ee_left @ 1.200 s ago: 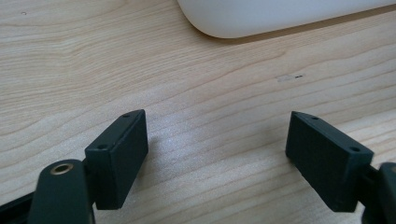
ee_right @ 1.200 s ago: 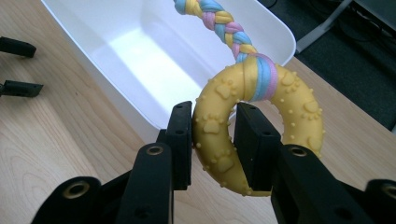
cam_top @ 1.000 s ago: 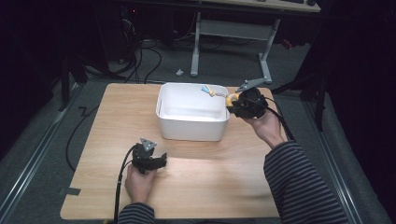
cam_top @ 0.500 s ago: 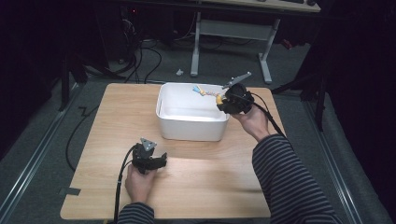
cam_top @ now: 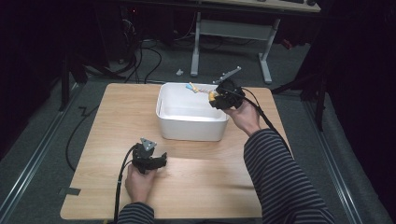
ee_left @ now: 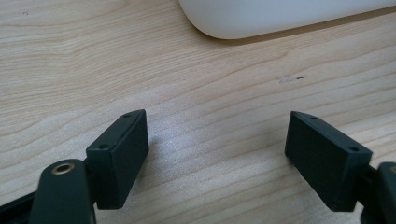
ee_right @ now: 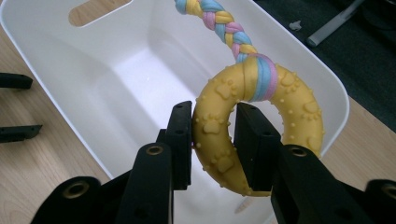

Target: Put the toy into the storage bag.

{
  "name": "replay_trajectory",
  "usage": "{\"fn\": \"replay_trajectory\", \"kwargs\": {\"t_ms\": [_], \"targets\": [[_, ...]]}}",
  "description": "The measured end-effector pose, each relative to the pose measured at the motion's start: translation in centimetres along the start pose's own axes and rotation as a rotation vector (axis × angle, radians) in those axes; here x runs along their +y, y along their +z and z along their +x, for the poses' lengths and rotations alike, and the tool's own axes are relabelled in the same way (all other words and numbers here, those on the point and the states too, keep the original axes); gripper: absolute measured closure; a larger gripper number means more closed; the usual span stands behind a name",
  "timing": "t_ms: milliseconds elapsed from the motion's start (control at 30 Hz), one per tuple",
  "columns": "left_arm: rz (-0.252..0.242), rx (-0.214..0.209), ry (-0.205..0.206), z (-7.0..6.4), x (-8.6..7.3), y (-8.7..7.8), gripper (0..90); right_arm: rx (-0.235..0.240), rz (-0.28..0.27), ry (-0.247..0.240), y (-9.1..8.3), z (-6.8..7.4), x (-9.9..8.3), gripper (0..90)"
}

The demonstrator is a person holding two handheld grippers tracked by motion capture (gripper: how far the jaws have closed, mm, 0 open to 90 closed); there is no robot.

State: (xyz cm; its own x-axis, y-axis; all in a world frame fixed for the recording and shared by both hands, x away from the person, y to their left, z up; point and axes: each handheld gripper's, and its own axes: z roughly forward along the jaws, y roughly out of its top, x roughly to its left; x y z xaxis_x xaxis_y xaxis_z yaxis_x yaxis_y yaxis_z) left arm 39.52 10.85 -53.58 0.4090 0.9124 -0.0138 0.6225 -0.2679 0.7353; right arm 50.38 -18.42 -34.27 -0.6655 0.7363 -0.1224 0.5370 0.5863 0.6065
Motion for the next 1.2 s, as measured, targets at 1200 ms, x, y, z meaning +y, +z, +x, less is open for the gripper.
{"fn": "replay_trajectory", "kwargs": {"t_ms": [1200], "targets": [[0.001,0.000,0.002,0.0,0.0,0.0,21.9,0.025,0.056,0.031,3.2,1.5,1.5,68.3]]}}
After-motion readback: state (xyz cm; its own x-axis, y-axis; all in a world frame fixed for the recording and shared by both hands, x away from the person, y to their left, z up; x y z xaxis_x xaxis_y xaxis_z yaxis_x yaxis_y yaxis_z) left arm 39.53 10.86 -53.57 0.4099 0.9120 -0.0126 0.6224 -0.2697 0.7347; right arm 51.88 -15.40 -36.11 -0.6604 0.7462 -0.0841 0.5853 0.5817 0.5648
